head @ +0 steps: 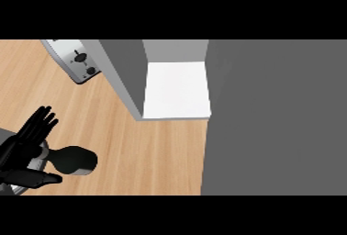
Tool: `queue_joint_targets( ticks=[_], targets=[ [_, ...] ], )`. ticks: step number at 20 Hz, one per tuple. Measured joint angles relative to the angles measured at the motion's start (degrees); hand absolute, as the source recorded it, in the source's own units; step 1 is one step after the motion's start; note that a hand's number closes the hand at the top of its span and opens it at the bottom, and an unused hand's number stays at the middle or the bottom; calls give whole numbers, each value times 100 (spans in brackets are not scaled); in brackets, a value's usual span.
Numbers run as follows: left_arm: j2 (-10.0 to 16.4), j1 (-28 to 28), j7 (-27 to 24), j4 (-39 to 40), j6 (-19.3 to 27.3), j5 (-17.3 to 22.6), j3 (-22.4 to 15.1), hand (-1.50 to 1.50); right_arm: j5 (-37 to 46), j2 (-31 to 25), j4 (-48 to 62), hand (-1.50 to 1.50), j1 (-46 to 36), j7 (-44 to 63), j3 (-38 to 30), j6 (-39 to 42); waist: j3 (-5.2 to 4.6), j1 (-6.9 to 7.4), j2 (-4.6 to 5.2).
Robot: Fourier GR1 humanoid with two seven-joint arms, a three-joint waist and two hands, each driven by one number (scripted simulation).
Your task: Pick up the wine, place it into the cabinet and close the cabinet
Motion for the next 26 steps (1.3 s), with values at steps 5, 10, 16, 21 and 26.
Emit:
queue_joint_targets(
  ticks=[5, 10, 16, 21, 26],
  targets=[
    [133, -253, -496, 778, -142, -235, -53, -150, -2, -11, 10, -150, -140, 83, -89, -46, 0, 16, 5],
    [149, -305, -1103, 1436, -207, -560, -181, -150, -13, -34, 19, -150, -97, 6, -124, 4, 1, 10, 3],
    [134, -376, -1723, 2103, -164, -875, -306, -150, -11, -2, 22, -150, -68, -27, -71, -27, 2, 27, 2],
    [76, -486, -2105, 2661, -140, -946, -305, -150, -2, -26, 10, -150, -108, 22, -12, -64, 0, 17, 1],
    [2, -530, -2322, 3057, -207, -825, -224, -150, 8, -5, 23, -150, -194, 77, -29, -131, 1, 41, 0]
  ],
)
